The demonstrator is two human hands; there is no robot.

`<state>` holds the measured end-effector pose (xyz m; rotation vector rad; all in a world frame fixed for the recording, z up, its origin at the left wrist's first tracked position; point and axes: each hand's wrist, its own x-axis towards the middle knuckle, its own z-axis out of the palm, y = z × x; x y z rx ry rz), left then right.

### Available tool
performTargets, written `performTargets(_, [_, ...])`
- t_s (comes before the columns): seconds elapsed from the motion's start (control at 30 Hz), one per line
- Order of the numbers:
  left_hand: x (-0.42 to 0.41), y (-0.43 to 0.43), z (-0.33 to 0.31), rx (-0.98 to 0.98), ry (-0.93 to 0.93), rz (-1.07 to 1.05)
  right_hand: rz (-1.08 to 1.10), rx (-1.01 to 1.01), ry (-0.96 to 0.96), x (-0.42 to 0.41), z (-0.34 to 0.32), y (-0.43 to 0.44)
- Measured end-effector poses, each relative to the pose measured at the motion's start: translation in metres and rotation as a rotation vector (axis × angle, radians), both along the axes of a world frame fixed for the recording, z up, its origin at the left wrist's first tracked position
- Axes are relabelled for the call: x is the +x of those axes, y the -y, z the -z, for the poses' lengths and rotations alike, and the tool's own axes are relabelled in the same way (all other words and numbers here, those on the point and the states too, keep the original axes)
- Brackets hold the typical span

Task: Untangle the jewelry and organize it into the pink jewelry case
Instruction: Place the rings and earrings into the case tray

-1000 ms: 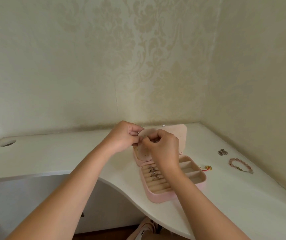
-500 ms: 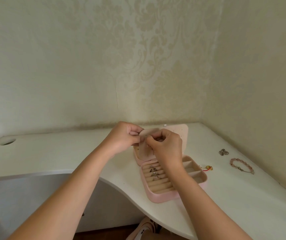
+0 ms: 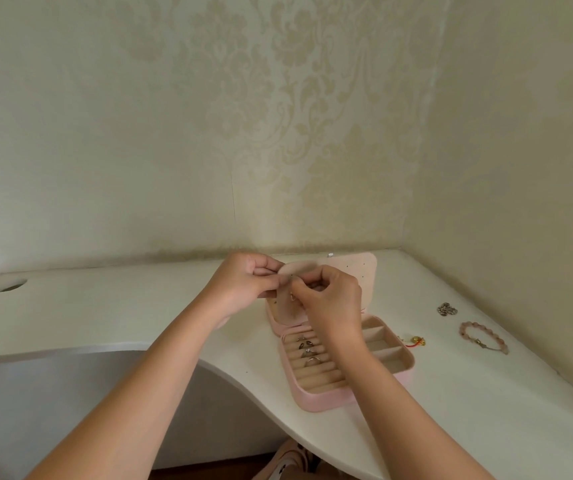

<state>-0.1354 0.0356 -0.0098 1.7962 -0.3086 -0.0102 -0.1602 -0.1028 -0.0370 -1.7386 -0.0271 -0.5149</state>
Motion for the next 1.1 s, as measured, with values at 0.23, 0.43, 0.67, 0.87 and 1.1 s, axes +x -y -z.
performTargets(0.23, [0.003,-0.001,0.002,-0.016,0.009,0.009,0.020,0.013,-0.017,0.001,0.000,-0.001])
performTargets(0.43, [0.002,-0.001,0.005,0.059,0.115,0.009,0.036,-0.040,0.012,0.000,0.000,-0.001])
performTargets(0.67, [-0.002,-0.001,0.008,0.139,0.248,0.050,-0.020,-0.067,0.007,0.002,-0.002,0.005])
performTargets(0.87, [-0.001,0.003,0.009,0.168,0.308,-0.013,-0.126,-0.175,-0.019,0.006,-0.010,0.016])
performTargets(1.1, [0.009,0.004,0.012,0.152,0.250,-0.072,-0.311,-0.224,-0.123,0.001,-0.045,0.091])
